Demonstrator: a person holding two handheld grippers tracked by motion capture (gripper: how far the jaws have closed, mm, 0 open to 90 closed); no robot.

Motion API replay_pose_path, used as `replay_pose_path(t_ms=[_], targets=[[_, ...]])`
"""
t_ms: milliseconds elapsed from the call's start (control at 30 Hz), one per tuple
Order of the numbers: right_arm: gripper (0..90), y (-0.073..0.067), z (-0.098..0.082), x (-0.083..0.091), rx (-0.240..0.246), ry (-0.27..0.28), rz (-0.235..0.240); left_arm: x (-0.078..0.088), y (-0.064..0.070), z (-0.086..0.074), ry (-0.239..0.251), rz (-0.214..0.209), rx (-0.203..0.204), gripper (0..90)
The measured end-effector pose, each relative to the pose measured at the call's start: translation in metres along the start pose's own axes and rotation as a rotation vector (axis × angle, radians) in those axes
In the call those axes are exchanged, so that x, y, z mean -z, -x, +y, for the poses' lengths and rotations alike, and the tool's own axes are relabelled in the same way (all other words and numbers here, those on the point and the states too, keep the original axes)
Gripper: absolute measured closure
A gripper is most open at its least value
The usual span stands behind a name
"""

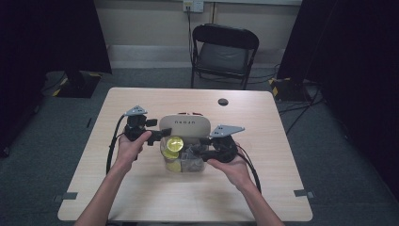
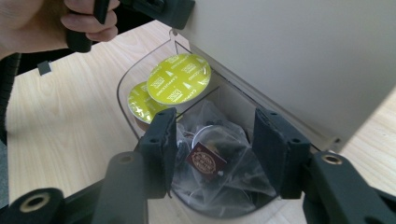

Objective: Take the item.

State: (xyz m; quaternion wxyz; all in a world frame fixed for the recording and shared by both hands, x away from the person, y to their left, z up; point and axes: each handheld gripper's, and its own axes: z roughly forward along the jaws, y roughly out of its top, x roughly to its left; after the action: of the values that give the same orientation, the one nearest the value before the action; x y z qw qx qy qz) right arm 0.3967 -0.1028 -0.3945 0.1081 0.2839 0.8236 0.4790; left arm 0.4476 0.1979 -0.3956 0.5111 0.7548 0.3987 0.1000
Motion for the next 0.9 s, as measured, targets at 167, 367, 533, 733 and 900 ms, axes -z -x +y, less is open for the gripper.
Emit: replay_pose_path(t_ms=[167,367,533,733,900], targets=[[57.9,0.001,-0.001,-0.012,0.005,-0.021,0.004,0.0,0.0,0.0,-0.001,0.0,0.0,15.5],[71.6,0.003,-0.002,-0.016,0.002,-0.028,0.005,0.0,0.0,0.0,-0.002,-0.002,0.001,15.7],[85.0,0.006,-0.004,-0.015,-0.011,-0.025,0.015,0.001,0.0,0.0,-0.004,-0.003,0.002,15.7],[90.0,0.009,-0.005,-0.015,-0.019,-0.019,0.033,0.001,-0.001,0.0,-0.004,-0.003,0.004,15.8],[90.0,0.008,-0.005,-0.014,-0.015,-0.015,0.032,0.001,-0.001,-0.001,-0.011,0.002,0.005,15.9]])
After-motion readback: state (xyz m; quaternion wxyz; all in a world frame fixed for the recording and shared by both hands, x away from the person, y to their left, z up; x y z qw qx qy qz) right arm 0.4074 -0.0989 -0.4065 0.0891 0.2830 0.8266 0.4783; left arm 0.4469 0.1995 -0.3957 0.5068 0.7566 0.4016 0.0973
